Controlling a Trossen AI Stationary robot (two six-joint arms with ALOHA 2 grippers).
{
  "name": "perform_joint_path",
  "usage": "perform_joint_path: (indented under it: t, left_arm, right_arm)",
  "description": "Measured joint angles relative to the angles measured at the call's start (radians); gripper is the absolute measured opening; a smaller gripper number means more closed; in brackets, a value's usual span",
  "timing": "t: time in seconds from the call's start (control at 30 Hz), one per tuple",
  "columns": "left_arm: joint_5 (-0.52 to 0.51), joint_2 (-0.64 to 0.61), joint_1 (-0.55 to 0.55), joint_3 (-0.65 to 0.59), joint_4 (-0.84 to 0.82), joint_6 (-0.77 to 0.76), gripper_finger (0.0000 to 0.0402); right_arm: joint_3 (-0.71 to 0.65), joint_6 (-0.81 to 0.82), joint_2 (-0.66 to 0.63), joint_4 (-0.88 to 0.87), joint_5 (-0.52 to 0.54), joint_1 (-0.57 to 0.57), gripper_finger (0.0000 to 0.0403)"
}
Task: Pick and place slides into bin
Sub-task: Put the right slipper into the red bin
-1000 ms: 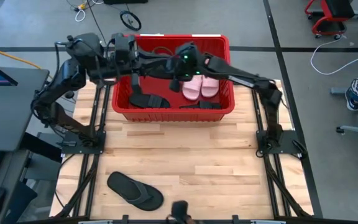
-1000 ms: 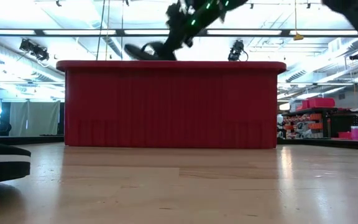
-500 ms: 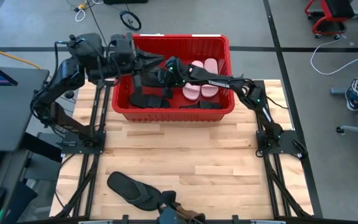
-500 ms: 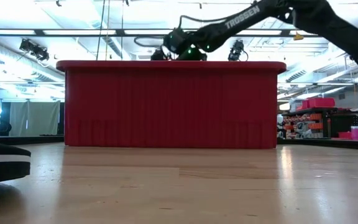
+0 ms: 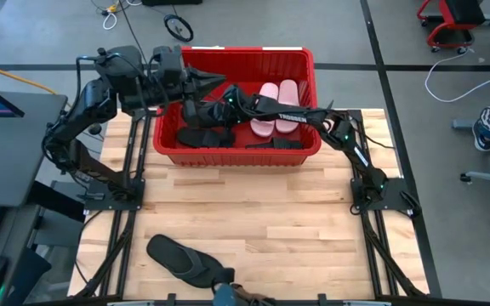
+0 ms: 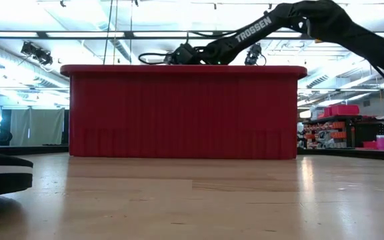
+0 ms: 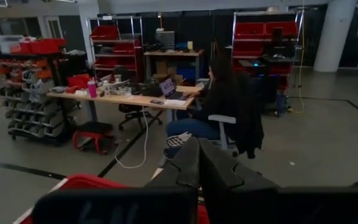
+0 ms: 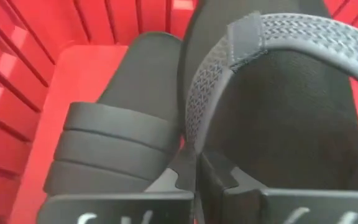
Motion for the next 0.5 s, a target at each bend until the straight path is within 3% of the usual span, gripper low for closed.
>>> perform_joint_path:
  t: [0.5]
  left_arm:
    - [0.000,0.000,-0.002,0.000,0.000,-0.044,0.0010]
  right_arm:
    - [0.009,-0.002,-0.005,0.023,0.006,0.009,0.0003]
